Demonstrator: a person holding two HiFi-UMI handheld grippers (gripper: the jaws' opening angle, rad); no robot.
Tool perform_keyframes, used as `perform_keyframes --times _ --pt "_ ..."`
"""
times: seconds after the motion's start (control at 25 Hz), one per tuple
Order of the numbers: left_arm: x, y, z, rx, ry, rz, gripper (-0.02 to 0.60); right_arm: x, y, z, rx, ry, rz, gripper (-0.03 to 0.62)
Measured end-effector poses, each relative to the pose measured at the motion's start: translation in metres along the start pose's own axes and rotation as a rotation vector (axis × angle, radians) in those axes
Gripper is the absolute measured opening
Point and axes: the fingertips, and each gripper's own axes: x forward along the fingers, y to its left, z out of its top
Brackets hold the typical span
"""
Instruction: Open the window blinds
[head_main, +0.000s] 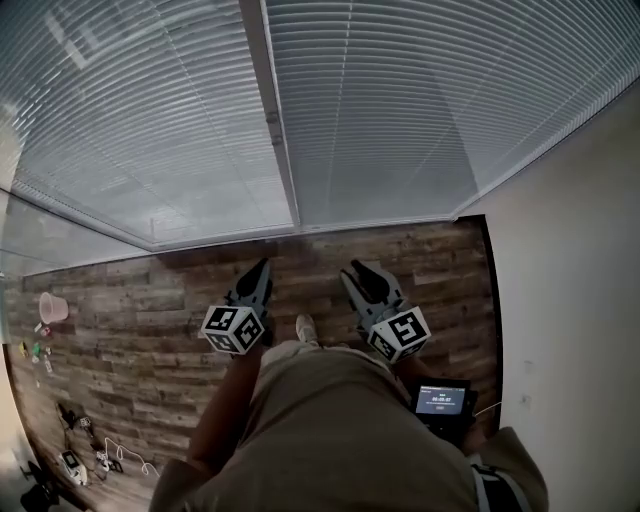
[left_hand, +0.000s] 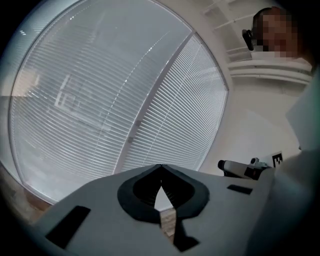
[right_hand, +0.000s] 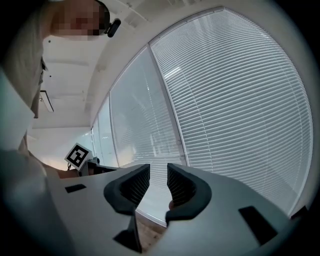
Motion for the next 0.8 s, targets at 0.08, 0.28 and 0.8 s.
perform_keyframes --times 0.08,0.28,0.8 --pt "0.005 0.013 0.001 -0.001 0.014 -0.009 0.015 0.012 0.001 -0.003 -0.003 0.005 -0.013 0.112" --pt "0.016 0.035 -0.001 -0.03 0.03 -0.035 0.015 0.031 -0.004 -0.018 0.002 0.006 -0.043 0.112" --pt "0.044 0.042 0.007 -0.047 0.037 -0.082 0.015 0.05 -0.025 -0.02 0.006 0.006 -0.078 0.112"
